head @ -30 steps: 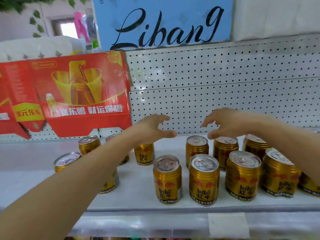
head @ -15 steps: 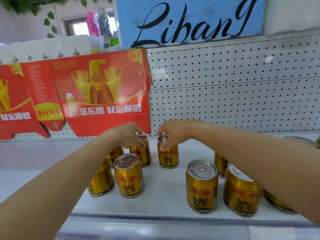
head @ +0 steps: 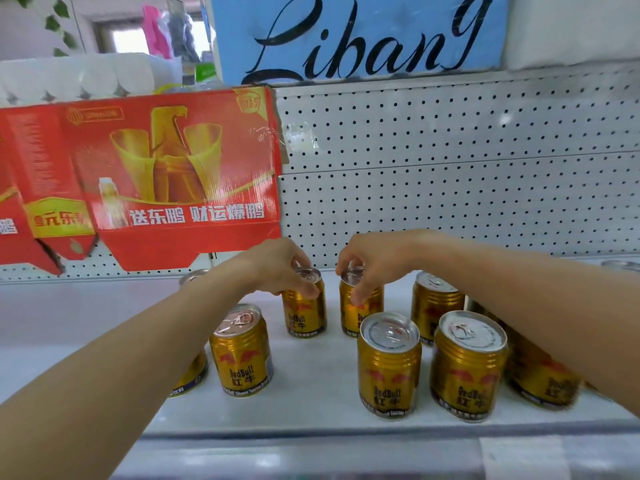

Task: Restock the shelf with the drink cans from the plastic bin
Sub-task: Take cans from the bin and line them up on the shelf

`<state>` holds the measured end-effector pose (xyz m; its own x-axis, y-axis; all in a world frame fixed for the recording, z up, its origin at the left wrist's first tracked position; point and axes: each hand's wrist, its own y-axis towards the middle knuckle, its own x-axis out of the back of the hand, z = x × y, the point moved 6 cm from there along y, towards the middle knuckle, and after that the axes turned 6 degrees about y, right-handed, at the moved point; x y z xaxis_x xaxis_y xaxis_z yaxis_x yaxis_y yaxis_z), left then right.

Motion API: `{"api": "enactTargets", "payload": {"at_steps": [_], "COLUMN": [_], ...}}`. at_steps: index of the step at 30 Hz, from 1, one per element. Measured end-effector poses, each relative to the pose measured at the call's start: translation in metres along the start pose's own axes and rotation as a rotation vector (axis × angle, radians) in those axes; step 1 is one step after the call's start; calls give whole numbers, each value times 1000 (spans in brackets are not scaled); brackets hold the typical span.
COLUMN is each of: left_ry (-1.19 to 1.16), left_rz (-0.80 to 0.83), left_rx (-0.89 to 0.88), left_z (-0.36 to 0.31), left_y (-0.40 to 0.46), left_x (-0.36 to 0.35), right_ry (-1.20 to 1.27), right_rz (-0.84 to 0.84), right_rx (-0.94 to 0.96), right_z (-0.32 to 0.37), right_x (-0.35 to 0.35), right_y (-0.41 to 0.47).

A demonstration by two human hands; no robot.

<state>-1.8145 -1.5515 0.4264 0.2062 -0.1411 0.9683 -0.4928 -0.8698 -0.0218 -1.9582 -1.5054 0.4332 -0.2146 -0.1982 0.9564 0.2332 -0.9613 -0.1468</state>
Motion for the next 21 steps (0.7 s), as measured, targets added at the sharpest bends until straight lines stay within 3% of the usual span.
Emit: {"api": "enactTargets", "payload": {"at_steps": [21], "left_ry": [10], "left_rz": [14], "left_rx": [-20], "left_z": [-14], "left_y": [-14], "left_x": [-2], "right_ry": [36], "right_rz": [9], "right_rx": [-36], "right_z": [-5], "right_x": [-2], "right_y": [-15]}}
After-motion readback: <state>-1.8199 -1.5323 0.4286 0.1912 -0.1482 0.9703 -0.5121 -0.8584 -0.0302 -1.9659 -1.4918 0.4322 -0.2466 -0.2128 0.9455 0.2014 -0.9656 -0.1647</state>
